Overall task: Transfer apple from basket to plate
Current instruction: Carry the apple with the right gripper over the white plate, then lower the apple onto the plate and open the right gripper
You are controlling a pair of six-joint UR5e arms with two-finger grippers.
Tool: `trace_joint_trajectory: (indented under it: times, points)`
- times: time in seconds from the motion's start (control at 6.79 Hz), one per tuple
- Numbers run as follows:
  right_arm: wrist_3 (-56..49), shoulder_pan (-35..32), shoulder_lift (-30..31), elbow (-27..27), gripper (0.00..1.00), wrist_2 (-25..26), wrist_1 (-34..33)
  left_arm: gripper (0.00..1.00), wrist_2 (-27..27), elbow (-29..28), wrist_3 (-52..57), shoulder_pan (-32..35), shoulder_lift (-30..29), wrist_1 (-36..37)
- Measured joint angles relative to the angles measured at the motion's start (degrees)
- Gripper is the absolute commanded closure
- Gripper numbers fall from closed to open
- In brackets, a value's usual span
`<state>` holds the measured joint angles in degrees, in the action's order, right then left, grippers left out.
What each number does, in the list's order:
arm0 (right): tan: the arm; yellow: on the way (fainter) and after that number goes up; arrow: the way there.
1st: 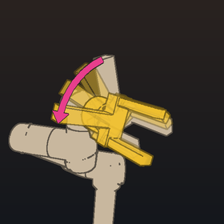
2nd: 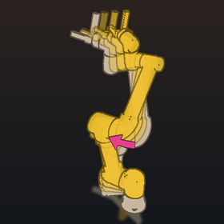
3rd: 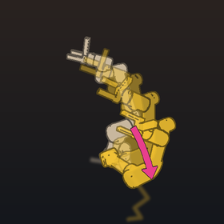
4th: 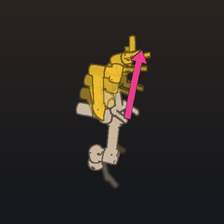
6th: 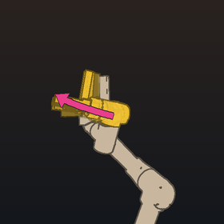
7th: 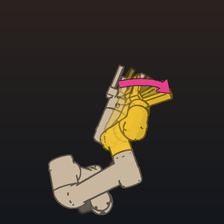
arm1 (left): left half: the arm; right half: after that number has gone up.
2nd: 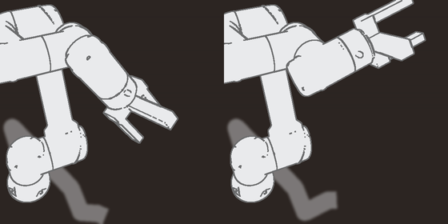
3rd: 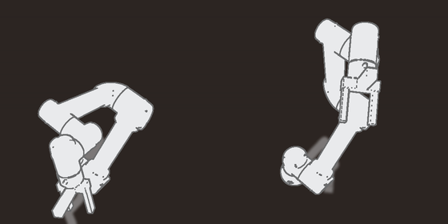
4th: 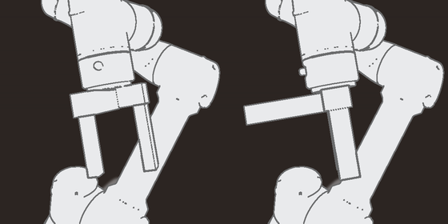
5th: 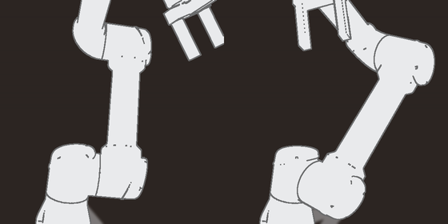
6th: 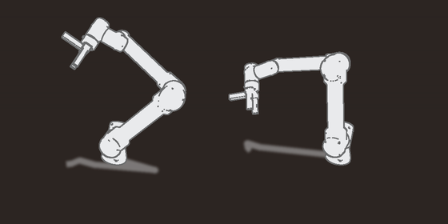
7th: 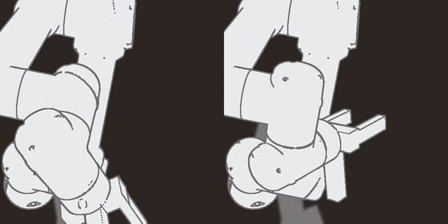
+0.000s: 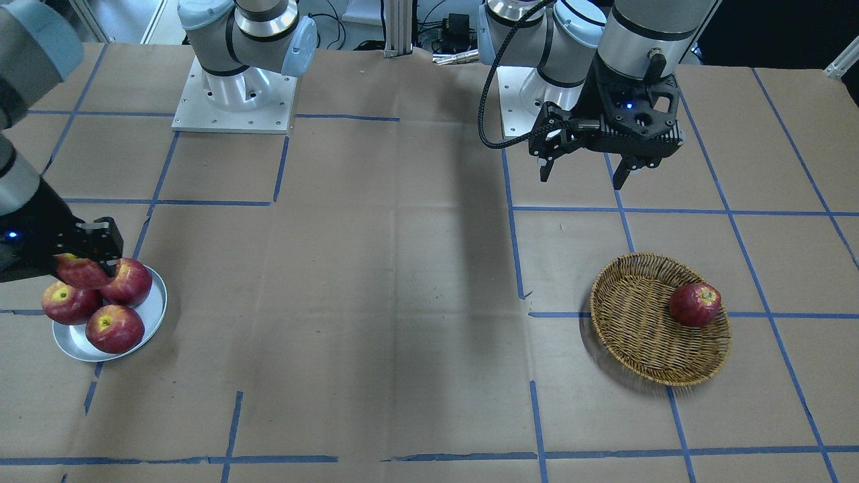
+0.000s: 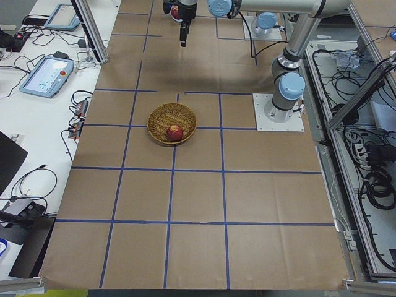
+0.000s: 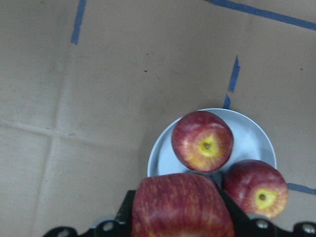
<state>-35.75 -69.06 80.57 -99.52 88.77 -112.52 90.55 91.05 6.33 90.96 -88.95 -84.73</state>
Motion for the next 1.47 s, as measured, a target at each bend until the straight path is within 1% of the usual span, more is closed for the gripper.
trace_joint_trajectory:
  times: [0.15,0.29,0.59,1.18,1.33,1.47]
  points:
    - [-5.52,4.01,-0.93,-1.13,0.51,-0.8,-0.86,0.01,0.02,0.0,0.0,0.0,0.03,0.02]
    - [-8.14,6.1,-2.35,-2.23,0.51,-2.21,-2.31,0.01,0.0,0.0,0.0,0.01,0.01,0.06]
    - [-8.39,6.72,-4.08,-3.11,0.51,-3.28,-4.03,0.01,-0.02,0.0,0.0,0.01,0.01,0.09]
    - [-7.51,6.37,-6.87,-4.05,0.5,-3.4,-7.19,0.01,-0.08,0.08,-0.06,0.01,0.01,0.07]
    - [-7.5,6.34,-7.43,-4.13,0.45,-3.42,-7.78,0.01,-0.1,0.09,-0.08,0.01,0.01,0.08]
    - [-7.49,6.32,-8.03,-4.16,0.0,-3.42,-8.04,0.01,-0.1,0.09,-0.08,0.01,0.01,0.08]
